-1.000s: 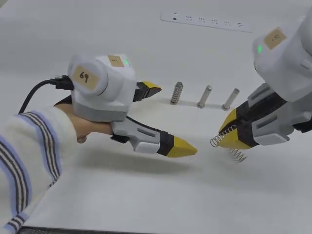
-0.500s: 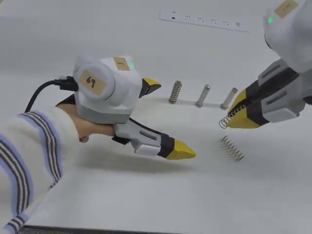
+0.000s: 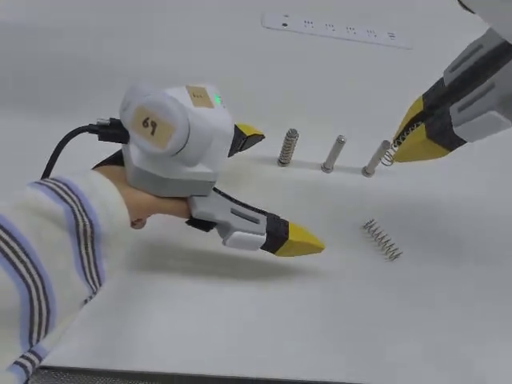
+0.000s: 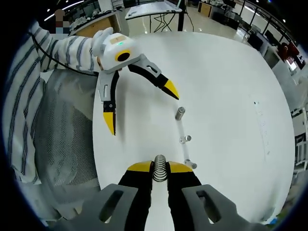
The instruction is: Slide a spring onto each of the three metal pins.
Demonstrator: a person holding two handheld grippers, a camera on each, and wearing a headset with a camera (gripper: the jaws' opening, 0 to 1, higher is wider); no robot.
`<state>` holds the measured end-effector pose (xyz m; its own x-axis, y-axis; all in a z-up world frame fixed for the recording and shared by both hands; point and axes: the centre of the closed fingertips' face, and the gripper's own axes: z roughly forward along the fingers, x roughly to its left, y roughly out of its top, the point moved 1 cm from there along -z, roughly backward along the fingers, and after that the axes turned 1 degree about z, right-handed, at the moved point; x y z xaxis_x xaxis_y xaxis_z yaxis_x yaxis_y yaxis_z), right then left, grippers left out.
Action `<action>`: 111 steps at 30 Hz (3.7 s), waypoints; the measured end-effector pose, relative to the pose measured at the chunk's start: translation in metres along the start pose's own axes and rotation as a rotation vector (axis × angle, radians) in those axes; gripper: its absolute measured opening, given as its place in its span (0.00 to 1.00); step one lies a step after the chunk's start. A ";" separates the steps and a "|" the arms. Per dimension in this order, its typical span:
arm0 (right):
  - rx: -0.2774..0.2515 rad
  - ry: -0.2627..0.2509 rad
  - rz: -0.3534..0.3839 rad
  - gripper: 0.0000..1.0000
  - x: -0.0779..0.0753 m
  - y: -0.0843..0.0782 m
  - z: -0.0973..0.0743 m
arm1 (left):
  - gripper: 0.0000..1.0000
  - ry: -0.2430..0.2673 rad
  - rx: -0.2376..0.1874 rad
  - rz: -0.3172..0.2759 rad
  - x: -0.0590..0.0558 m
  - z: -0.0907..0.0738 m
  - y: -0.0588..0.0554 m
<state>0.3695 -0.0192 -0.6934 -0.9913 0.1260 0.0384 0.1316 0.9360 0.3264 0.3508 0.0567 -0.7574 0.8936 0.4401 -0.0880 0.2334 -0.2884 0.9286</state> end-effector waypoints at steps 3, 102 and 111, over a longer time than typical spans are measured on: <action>0.024 -0.015 -0.026 0.08 -0.010 0.001 -0.005 | 0.98 0.000 -0.010 -0.016 0.000 0.002 0.002; 0.220 0.029 -0.248 0.08 -0.048 0.007 0.103 | 0.92 0.094 0.041 -0.039 0.023 -0.011 -0.004; 0.218 0.034 -0.234 0.09 -0.051 0.005 0.103 | 0.92 0.088 0.044 -0.042 0.022 -0.009 -0.005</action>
<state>0.4212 0.0133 -0.7910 -0.9939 -0.1087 0.0191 -0.1057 0.9871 0.1202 0.3657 0.0753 -0.7611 0.8461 0.5249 -0.0928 0.2886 -0.3047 0.9077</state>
